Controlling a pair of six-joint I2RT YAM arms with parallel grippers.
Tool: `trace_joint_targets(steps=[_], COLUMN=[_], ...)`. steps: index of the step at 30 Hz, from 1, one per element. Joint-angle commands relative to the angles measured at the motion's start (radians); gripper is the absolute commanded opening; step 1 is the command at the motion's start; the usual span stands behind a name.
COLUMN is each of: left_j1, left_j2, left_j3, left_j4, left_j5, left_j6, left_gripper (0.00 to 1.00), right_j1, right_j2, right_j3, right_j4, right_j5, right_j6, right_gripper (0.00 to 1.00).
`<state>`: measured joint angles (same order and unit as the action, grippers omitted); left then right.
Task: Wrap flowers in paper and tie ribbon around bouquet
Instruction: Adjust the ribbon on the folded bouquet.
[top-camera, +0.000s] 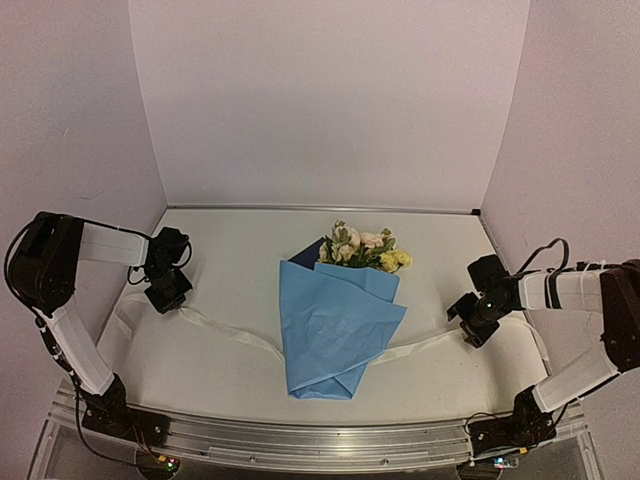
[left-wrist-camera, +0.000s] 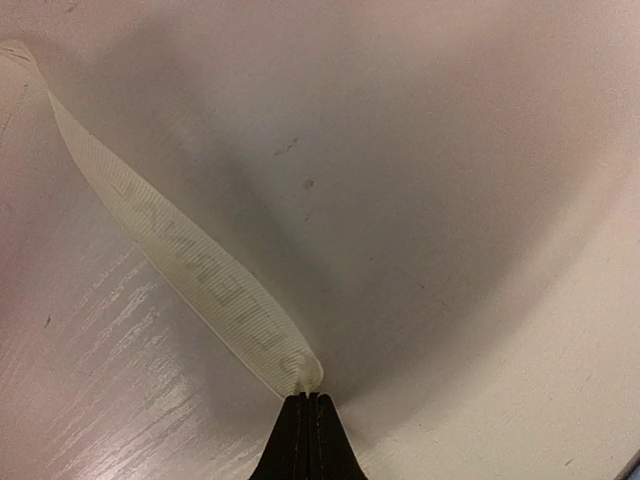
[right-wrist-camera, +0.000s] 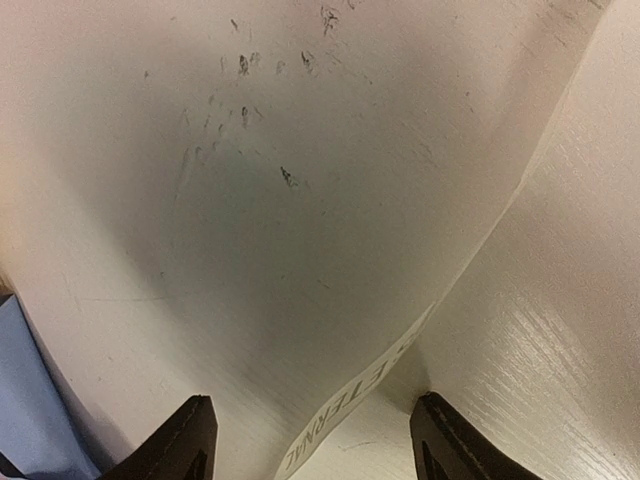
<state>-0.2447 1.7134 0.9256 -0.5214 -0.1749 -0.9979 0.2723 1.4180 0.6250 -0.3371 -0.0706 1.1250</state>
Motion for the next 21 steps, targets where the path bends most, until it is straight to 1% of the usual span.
trace_joint_targets(steps=[1,3,5,6,7,9,10,11,12,17,21], left_j1=[0.000,0.000,0.001,0.000,0.001,0.001,0.002,0.004,0.004,0.006,0.007], left_j2=[-0.016,-0.025,-0.029,-0.028,-0.028,-0.023,-0.019,-0.012,-0.003,0.044,0.057], left_j3=[0.024,0.017,0.012,0.012,0.014,0.019,0.021,0.024,0.027,0.058,0.087], left_j4=[0.043,0.065,0.086,0.099,0.107,0.128,0.138,0.150,0.162,0.212,0.238], left_j5=[0.058,0.066,0.074,0.077,0.080,0.082,0.085,0.091,0.099,0.155,0.171], left_j6=[0.010,0.014,0.016,0.018,0.020,0.024,0.026,0.030,0.033,0.038,0.055], left_gripper=[0.00,0.00,0.00,0.00,0.00,0.00,0.00,0.00,0.00,0.00,0.00], right_j1=[-0.010,-0.014,-0.017,-0.018,-0.018,-0.020,-0.023,-0.030,-0.040,-0.103,-0.142], right_j2=[0.037,0.037,0.041,0.046,0.052,0.071,0.079,0.087,0.094,0.110,0.084], right_j3=[-0.039,-0.041,-0.034,-0.029,-0.022,-0.006,0.004,0.016,0.029,0.109,0.148], right_j4=[-0.025,-0.025,-0.025,-0.025,-0.026,-0.026,-0.026,-0.027,-0.029,-0.077,-0.113], right_j5=[0.002,0.005,0.007,0.009,0.011,0.013,0.013,0.016,0.020,0.063,0.121], right_j6=[0.030,0.039,0.042,0.042,0.040,0.038,0.038,0.037,0.034,0.002,-0.024], right_gripper=[0.66,0.62,0.55,0.47,0.41,0.22,0.11,0.03,0.00,0.00,0.00])
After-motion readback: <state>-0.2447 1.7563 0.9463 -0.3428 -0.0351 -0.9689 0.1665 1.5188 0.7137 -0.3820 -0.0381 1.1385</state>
